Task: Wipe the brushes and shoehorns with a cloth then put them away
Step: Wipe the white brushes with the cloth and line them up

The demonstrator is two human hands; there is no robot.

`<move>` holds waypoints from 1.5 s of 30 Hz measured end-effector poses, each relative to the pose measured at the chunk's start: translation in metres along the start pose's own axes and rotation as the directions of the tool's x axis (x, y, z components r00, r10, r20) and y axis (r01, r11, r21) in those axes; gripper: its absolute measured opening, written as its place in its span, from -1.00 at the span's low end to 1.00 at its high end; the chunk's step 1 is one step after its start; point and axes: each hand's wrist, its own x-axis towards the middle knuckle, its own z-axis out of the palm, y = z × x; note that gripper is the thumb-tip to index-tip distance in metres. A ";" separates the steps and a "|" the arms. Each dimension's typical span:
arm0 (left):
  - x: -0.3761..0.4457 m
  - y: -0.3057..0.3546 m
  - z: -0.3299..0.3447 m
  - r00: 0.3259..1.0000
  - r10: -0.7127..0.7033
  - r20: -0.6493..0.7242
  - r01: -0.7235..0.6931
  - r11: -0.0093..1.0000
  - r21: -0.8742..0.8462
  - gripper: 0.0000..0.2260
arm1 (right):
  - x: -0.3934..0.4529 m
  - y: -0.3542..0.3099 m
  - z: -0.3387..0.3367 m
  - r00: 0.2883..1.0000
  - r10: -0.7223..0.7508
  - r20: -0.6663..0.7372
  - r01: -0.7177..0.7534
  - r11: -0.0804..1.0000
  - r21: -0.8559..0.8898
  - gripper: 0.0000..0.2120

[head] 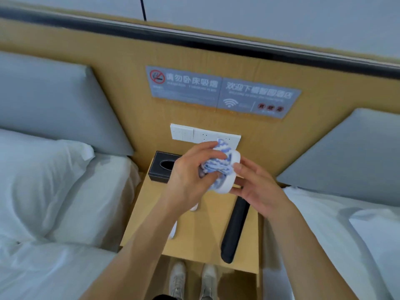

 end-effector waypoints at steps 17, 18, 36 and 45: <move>0.025 0.059 -0.021 0.953 0.280 0.112 -0.300 0.922 0.246 -0.74 | -0.020 -0.050 0.015 0.987 -0.122 0.103 0.130 0.988 -0.082 -0.55; 0.026 0.061 -0.022 0.946 0.293 0.138 -0.321 0.909 0.267 -0.76 | -0.020 -0.051 0.015 0.987 -0.123 0.106 0.132 0.988 -0.082 -0.57; 0.041 0.067 -0.039 0.948 0.293 0.124 -0.314 0.926 0.212 -0.82 | -0.020 -0.059 0.028 0.974 -0.115 0.194 0.132 0.988 -0.079 -0.59; 0.037 0.072 -0.034 0.869 0.347 0.354 -0.441 0.867 0.233 -0.74 | -0.025 -0.068 0.016 0.984 -0.142 0.106 0.150 0.986 -0.073 -0.64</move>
